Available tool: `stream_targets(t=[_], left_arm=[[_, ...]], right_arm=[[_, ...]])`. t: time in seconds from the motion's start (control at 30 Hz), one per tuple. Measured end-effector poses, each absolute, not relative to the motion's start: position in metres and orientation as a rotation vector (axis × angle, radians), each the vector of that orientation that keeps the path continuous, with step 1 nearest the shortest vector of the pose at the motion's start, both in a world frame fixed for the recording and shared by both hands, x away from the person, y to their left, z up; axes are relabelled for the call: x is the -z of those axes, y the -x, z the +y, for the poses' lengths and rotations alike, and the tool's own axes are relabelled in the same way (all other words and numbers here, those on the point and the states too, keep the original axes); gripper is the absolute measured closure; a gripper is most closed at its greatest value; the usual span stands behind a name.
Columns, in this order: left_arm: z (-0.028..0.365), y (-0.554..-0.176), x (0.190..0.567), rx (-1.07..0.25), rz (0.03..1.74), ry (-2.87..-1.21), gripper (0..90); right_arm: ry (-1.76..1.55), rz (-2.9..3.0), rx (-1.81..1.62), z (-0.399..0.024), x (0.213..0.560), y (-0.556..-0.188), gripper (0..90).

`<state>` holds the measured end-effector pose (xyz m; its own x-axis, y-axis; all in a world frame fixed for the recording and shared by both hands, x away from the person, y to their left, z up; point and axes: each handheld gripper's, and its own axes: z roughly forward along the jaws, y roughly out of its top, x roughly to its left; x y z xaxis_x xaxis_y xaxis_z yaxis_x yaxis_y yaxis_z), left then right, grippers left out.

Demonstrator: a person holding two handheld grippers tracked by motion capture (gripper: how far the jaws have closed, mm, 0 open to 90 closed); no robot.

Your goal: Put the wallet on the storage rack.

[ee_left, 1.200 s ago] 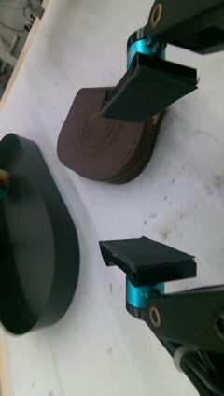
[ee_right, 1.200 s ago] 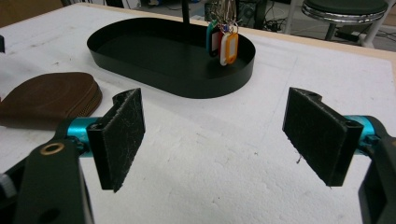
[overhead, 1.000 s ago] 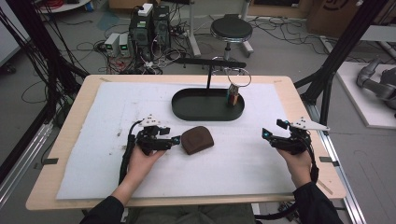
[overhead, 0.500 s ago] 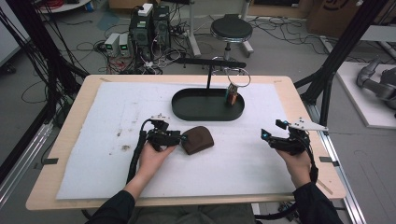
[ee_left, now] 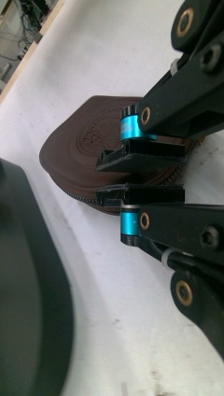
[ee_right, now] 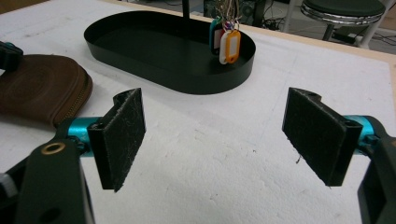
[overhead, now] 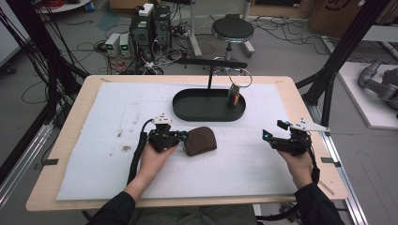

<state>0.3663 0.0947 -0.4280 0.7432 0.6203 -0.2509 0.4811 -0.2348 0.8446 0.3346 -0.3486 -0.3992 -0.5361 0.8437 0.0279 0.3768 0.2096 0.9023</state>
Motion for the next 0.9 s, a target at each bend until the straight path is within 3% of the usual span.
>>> stream_targets(t=[0.9], left_arm=[[0.081, -0.341, 0.391, -0.283, 0.461, -1.860, 86.0]], right_arm=[[-0.963, 2.115, -1.411, -0.337, 0.397, -0.332, 24.4]])
